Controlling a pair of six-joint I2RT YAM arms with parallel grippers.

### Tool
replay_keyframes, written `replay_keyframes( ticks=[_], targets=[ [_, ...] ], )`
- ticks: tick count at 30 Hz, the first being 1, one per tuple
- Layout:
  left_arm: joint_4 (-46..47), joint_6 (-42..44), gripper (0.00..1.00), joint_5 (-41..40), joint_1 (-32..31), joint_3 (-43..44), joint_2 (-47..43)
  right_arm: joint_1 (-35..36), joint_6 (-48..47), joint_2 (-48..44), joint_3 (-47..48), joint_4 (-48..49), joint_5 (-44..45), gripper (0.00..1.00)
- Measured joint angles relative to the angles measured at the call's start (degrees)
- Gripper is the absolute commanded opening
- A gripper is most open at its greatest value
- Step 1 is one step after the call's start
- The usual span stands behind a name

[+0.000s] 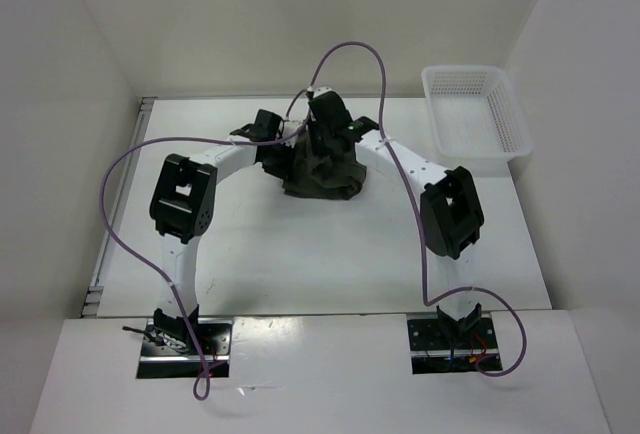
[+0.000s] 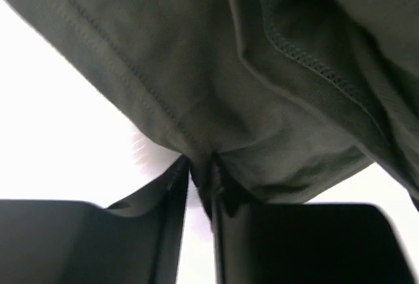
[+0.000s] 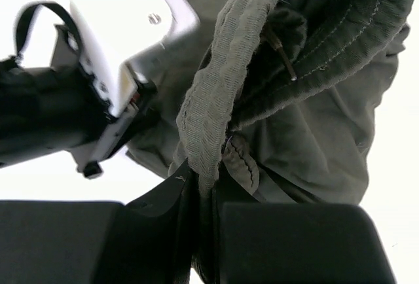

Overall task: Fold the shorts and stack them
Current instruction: Fold the shorts

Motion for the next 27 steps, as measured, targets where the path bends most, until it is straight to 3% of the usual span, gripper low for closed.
replay_keyframes(
  ticks=[3,5,7,13,17,22,27],
  targets=[
    [-0.07,-0.72,0.42,0.17,0.68,-0.46,-0.04,0.37,-0.09,0.46,-1.14,1.27,-0.63,0.24],
    [-0.07,-1.05,0.5,-0.2,1.11,-0.92,-0.57,0.63,-0.46,0.63,-1.25,2.51,-1.99,0.46],
    [-0.31,-1.07,0.56,-1.11,1.51,-1.68,-1.29,0.98,-1.36,0.72,-1.25,3.87,-4.26,0.51],
    [-2.27,-1.01,0.74,-5.11,4.66,-2.36,-2.89,2.29,-7.39,0.76,-1.2,5.49,-15.41,0.54],
    [-3.65,-0.92,0.8,-7.69,8.63,-2.34,-4.66,3.04,-12.76,-0.37,-2.1,5.35,-20.39,0.54],
    [-6.14,-0.76,0.79,-11.02,10.99,-0.46,-6.56,4.63,-19.96,-10.91,-13.7,5.95,-20.22,0.49],
    [-9.94,-0.66,0.64,-10.19,8.81,6.4,-7.34,2.38,-25.38,-17.88,-22.86,8.98,-14.82,0.49]
  ],
)
